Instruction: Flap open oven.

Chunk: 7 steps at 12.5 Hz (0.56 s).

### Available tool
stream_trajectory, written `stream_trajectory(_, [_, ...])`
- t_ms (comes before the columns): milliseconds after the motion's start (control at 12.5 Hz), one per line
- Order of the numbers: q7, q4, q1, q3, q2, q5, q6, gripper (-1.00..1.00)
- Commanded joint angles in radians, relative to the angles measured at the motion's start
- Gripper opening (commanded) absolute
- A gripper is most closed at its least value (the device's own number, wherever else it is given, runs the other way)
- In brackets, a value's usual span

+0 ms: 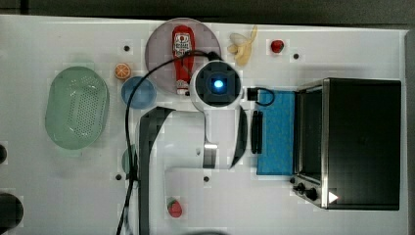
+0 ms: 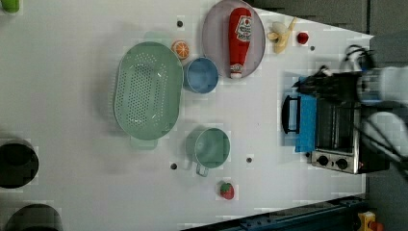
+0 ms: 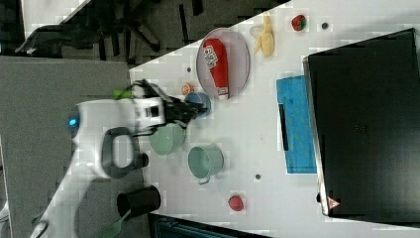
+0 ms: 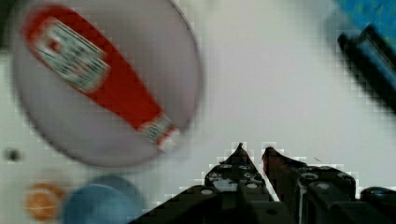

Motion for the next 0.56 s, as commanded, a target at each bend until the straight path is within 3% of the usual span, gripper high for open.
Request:
stream_trajectory(80, [0.073,0.072,-0.006,-0.015,-0.080,0.042,-0.123,-0.65])
stream_trajectory(320, [0.129,0.179,-0.007,-0.018,-0.158,0.031,-0.368,-0.65])
stream_trajectory(560, [0.185,0.274,-0.008,-0.015,-0.195,-0.048,-0.577,-0.65])
